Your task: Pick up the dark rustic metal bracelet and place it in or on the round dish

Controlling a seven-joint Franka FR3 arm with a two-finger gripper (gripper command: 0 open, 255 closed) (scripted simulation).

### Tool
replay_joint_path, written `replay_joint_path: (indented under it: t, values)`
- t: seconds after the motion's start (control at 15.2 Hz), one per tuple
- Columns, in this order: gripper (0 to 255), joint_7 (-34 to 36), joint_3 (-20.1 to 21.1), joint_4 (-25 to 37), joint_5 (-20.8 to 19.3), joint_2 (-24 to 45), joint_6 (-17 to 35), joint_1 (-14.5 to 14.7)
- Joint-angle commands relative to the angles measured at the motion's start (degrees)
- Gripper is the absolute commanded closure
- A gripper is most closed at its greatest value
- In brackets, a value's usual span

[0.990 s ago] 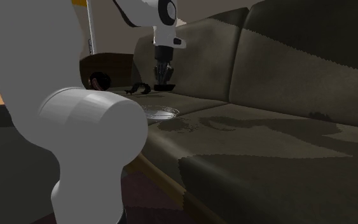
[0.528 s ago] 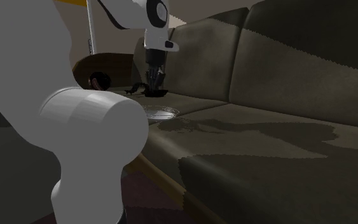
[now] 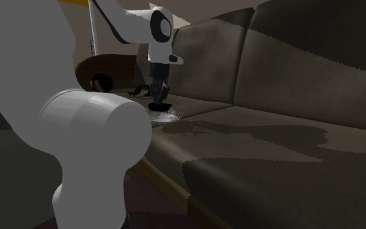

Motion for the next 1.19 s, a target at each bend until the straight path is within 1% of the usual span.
replay_joint_path:
  t: [0.0, 0.46, 0.53, 0.86, 1.12]
  values:
    - [255, 0.0, 0.1, -0.9, 0.1, 0.1, 1.0, 0.1]
    - [255, 0.0, 0.1, -0.8, 0.1, 0.1, 1.0, 0.1]
    - [0, 0.0, 0.1, -0.8, 0.1, 0.1, 1.0, 0.1]
    - [0, 0.0, 0.1, -0.8, 0.1, 0.1, 1.0, 0.1]
    - [0, 0.1, -0.8, 5.2, -0.5, -1.4, -6.6, -0.3]
